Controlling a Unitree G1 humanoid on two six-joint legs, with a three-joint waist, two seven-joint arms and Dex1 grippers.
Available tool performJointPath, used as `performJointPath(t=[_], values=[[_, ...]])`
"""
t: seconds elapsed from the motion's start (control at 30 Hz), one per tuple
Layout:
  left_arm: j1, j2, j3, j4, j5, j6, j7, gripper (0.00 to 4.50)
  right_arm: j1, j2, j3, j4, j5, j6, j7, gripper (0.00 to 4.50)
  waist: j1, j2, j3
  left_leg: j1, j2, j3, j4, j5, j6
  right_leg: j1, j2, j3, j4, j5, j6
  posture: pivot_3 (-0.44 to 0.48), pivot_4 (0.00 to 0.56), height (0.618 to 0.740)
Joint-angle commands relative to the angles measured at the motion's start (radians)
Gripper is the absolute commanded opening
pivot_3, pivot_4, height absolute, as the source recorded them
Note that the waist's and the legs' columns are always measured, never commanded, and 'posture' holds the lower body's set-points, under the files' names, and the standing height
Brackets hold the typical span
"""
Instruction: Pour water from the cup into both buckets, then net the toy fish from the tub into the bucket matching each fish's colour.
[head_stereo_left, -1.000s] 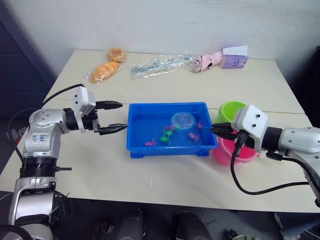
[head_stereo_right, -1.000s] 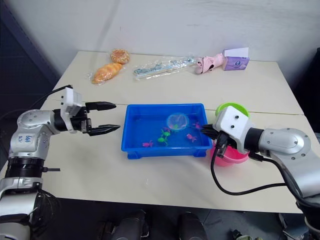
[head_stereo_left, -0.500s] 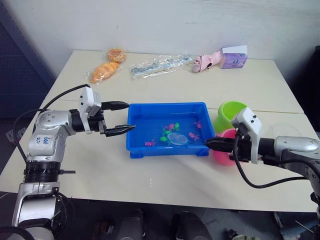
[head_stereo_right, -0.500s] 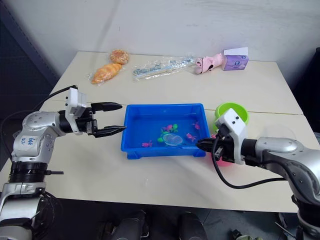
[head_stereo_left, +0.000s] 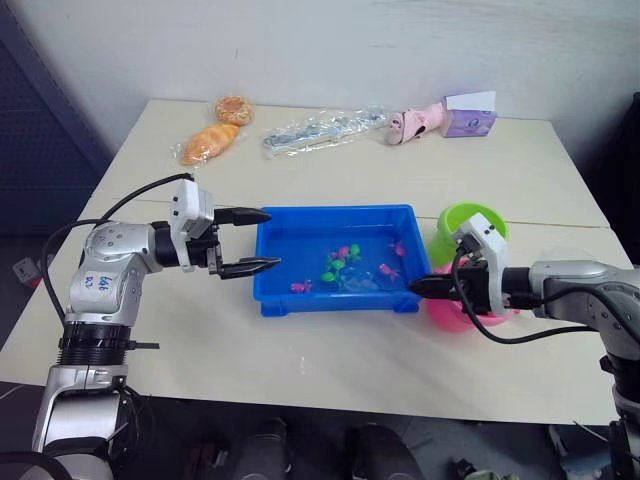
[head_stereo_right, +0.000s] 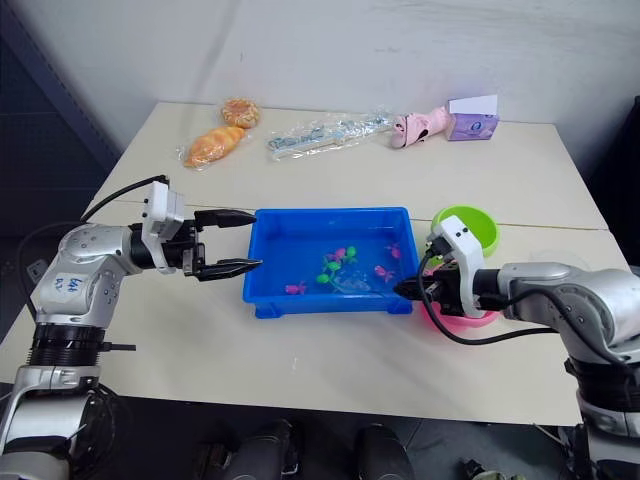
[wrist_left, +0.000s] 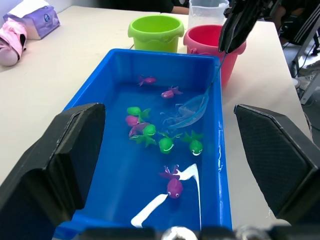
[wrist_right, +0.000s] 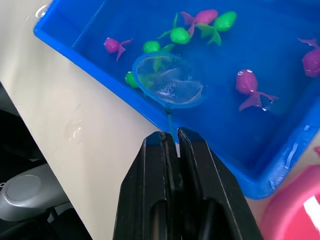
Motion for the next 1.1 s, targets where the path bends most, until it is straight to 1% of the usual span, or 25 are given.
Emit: performJointPath(t=[0.03,0.2,0.4,0.57,0.73,0.93,1.1], values=[[-0.008,-0.005,0.006,-0.029,-0.014,-0.018,0.002,4.44,-0.012,-0.032,0.015,0.004,-0.041,-0.030,0.014,0.00,0.000,0.000,0.000,0.000,0.000,0.000,0.000,0.000,0.000,0.000,0.000,0.000,0.000,0.000,0.000,0.000,0.150,0.740],[0.008,-0.007,0.015,-0.040,-0.028,0.001,0.020,4.44,0.012,-0.080,0.063,-0.039,-0.114,-0.114,0.047,0.00,0.000,0.000,0.000,0.000,0.000,0.000,0.000,0.000,0.000,0.000,0.000,0.000,0.000,0.000,0.000,0.000,0.150,0.740],[0.006,-0.016,0.019,-0.049,-0.041,0.013,0.040,4.44,0.045,-0.053,0.090,-0.076,-0.236,-0.311,0.030,0.00,-0.001,0.000,0.000,0.000,0.000,0.000,0.000,0.000,0.000,0.000,0.000,0.000,0.000,0.000,0.000,0.000,0.150,0.740],[-0.002,-0.017,0.013,-0.042,-0.040,0.010,0.038,4.44,0.102,-0.039,0.110,-0.091,-0.318,-0.471,0.066,0.00,0.001,0.000,0.000,0.000,0.000,0.000,0.000,0.000,0.000,0.000,0.000,0.000,0.000,0.000,0.000,0.000,0.150,0.740],[-0.010,-0.024,0.014,-0.025,-0.038,0.004,0.041,4.44,0.145,-0.055,0.136,-0.075,-0.412,-0.603,0.104,0.00,0.001,0.000,0.000,0.000,0.000,0.000,0.000,0.000,0.000,0.000,0.000,0.000,0.000,0.000,0.000,0.000,0.150,0.740],[-0.008,-0.029,0.015,-0.018,-0.033,-0.011,0.047,4.44,0.205,-0.037,0.131,-0.055,-0.511,-0.795,0.136,0.00,0.001,0.000,0.000,0.000,0.000,0.000,0.000,0.000,0.000,0.000,0.000,0.000,0.000,0.000,0.000,0.000,0.150,0.740],[-0.006,-0.031,0.016,-0.013,-0.031,-0.023,0.049,4.44,0.257,-0.023,0.081,-0.066,-0.546,-0.947,0.149,0.00,0.001,0.000,0.000,0.000,0.000,0.000,0.000,0.000,-0.001,0.000,0.000,0.000,0.000,0.000,0.000,0.000,0.150,0.740]])
